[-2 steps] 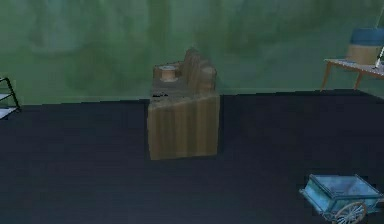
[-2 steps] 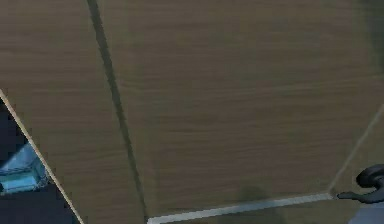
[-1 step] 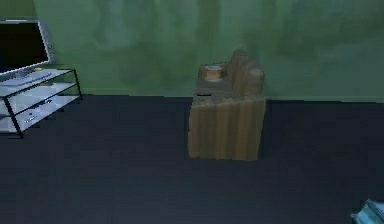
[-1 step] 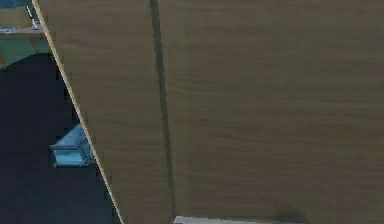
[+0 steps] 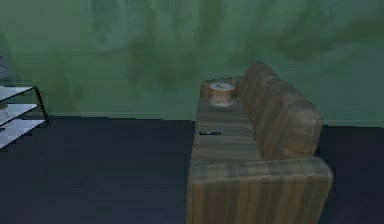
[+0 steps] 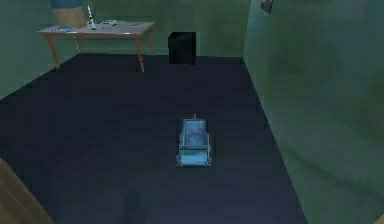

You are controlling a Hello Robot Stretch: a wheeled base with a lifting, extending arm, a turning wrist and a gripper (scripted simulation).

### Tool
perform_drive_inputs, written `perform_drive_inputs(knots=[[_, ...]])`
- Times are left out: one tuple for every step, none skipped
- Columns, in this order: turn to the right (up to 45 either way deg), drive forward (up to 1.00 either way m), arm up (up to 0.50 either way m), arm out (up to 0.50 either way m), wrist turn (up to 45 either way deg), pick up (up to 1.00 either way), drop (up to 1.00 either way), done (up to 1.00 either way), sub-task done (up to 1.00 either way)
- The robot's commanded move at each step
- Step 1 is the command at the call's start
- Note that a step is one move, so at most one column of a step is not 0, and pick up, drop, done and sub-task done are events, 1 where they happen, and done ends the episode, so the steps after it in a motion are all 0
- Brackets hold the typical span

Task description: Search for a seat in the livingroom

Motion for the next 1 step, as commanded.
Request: perform_drive_inputs(knots=[[-9.0,0.0,0.0,0.0,0.0,0.0,0.0,0.0,0.0]])
